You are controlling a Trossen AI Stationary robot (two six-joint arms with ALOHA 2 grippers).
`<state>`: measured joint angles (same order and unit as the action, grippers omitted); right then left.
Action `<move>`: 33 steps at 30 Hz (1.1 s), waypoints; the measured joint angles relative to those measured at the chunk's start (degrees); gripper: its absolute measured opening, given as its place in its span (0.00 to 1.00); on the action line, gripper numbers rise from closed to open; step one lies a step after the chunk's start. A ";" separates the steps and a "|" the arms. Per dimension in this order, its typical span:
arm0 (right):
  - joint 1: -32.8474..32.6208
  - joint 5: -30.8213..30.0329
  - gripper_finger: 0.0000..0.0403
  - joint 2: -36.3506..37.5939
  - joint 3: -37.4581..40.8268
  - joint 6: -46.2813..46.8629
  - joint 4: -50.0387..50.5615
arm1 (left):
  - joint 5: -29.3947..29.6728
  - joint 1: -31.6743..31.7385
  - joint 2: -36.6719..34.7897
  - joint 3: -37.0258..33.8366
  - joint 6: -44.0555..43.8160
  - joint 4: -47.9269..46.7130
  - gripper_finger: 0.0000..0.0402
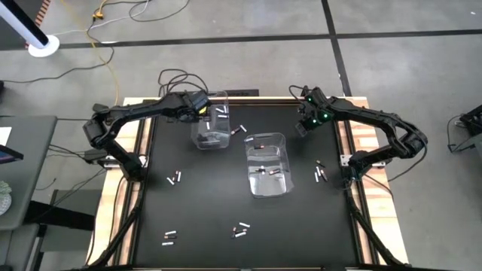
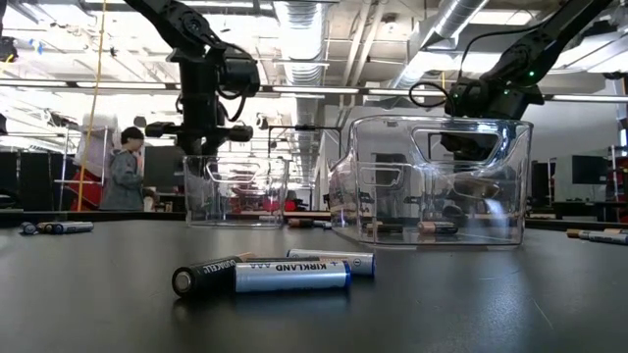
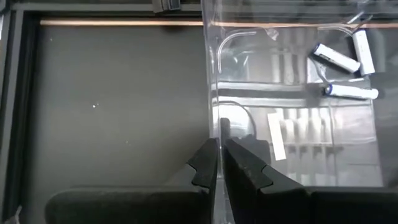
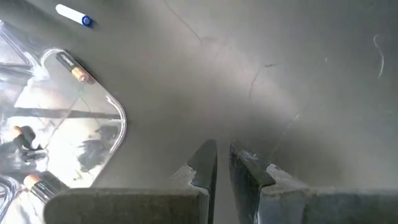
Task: Sort batteries
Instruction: Move the left transparent bin to the top of the table
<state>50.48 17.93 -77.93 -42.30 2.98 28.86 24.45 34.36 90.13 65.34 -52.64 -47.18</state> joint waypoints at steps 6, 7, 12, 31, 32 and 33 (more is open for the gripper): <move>-1.16 -0.01 0.15 -0.01 0.00 -0.38 0.86 | -0.22 1.08 0.00 0.00 4.55 0.24 0.10; -1.42 -0.02 0.15 -0.02 0.00 -0.37 0.88 | -0.20 1.37 0.00 0.00 5.07 0.30 0.12; -2.64 -0.02 0.15 -0.02 0.00 0.02 0.89 | 0.26 2.40 0.00 0.00 7.15 1.35 0.24; -3.85 -0.09 0.15 -0.02 0.00 6.60 -2.55 | 3.80 8.21 1.06 0.09 20.69 1.18 0.29; -3.85 -0.09 0.15 -0.02 0.00 7.32 -3.10 | 2.50 9.01 1.80 0.09 21.44 1.23 0.29; -3.85 -0.09 0.15 -0.02 0.00 7.92 -3.50 | 1.69 9.68 2.55 0.09 22.05 1.65 0.29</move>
<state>46.63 17.85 -77.95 -42.30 10.91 25.35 26.14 44.04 92.67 65.43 -30.59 -45.53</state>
